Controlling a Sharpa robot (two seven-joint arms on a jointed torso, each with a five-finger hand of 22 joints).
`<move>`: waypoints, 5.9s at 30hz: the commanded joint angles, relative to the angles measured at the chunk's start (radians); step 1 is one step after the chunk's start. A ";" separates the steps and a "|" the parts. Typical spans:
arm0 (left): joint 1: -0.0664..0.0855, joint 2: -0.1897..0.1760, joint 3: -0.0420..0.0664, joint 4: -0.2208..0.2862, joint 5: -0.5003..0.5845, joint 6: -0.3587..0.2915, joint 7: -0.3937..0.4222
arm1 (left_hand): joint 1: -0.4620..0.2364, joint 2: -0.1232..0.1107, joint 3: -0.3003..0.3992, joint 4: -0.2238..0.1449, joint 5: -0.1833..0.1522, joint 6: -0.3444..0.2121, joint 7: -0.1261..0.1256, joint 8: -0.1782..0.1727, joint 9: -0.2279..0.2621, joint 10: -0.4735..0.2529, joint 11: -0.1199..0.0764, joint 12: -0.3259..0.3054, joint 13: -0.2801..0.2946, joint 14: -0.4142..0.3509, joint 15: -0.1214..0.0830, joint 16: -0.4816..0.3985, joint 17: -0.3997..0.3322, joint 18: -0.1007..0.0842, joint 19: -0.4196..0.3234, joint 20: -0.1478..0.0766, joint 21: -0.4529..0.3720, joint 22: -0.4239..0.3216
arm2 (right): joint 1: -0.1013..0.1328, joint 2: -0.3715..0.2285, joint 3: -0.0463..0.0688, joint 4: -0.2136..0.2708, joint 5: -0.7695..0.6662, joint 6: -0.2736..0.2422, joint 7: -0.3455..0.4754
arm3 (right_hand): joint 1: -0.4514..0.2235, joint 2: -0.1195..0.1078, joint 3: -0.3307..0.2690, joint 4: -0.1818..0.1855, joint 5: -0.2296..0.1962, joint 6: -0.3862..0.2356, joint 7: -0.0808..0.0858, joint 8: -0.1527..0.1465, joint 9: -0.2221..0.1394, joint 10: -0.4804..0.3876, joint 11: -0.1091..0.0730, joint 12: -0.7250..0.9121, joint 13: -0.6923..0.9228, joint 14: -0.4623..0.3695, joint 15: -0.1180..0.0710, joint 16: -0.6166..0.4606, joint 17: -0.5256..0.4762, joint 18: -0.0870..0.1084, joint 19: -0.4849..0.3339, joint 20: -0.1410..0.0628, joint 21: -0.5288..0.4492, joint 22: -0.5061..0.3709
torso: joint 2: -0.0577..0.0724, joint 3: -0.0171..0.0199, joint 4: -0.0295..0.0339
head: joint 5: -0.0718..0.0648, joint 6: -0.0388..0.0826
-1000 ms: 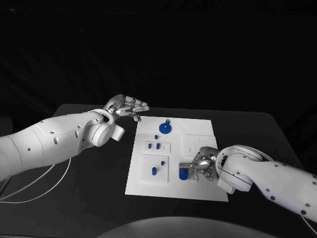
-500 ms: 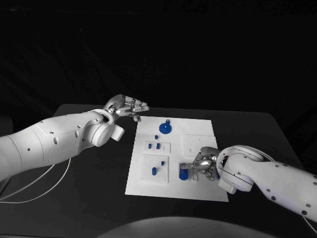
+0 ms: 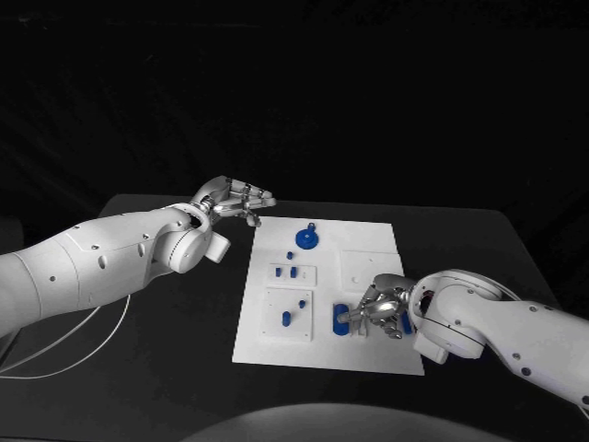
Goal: Assemble the parts on the task board
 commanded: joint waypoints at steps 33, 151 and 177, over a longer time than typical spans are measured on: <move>0.000 0.002 0.001 -0.002 -0.007 0.000 -0.010 | -0.006 -0.001 0.000 0.006 0.005 0.003 -0.001 -0.005 0.000 -0.007 0.001 -0.001 0.000 -0.001 0.000 0.006 -0.001 -0.007 0.003 0.002 0.003 -0.002 | -0.016 0.033 0.002 -0.047 -0.008 0.040 -0.022 | -0.066 0.120 0.170 -0.156 0.051 -0.015 -0.005 -0.004 0.014 0.011 -0.003 0.016 0.051 0.003 0.005 0.022 0.009 -0.021 0.051 -0.002 0.016 0.012 | 0.000 -0.0002 0.0009 | -0.002 -0.003; -0.001 0.020 -0.008 -0.049 -0.024 -0.009 -0.006 | -0.007 0.001 -0.005 0.002 0.005 0.011 -0.008 -0.004 0.001 0.060 -0.015 -0.001 0.002 -0.001 -0.009 0.005 -0.001 -0.017 -0.001 -0.007 0.010 0.005 | -0.053 -0.164 0.136 -0.049 -0.145 0.131 0.039 | 0.059 0.017 0.025 -0.029 -0.064 -0.077 0.035 -0.005 -0.227 -0.003 0.019 0.051 0.064 0.002 0.018 0.014 0.007 -0.006 0.051 0.011 0.009 0.015 | -0.004 0.0046 -0.0106 | -0.039 0.023; -0.007 0.019 -0.009 -0.042 -0.019 -0.006 -0.009 | -0.009 0.003 -0.011 0.002 0.004 0.009 -0.006 -0.004 0.001 0.043 -0.011 -0.001 0.001 -0.001 -0.007 0.005 0.000 -0.015 -0.002 -0.005 0.010 0.005 | -0.081 -0.149 0.114 -0.049 -0.305 0.086 -0.080 | -0.013 -0.082 0.228 0.031 -0.099 -0.090 0.037 -0.004 -0.198 -0.006 0.020 0.044 0.061 0.002 0.019 0.016 0.014 -0.004 0.051 0.012 0.011 0.021 | -0.006 0.0021 -0.0082 | -0.046 0.012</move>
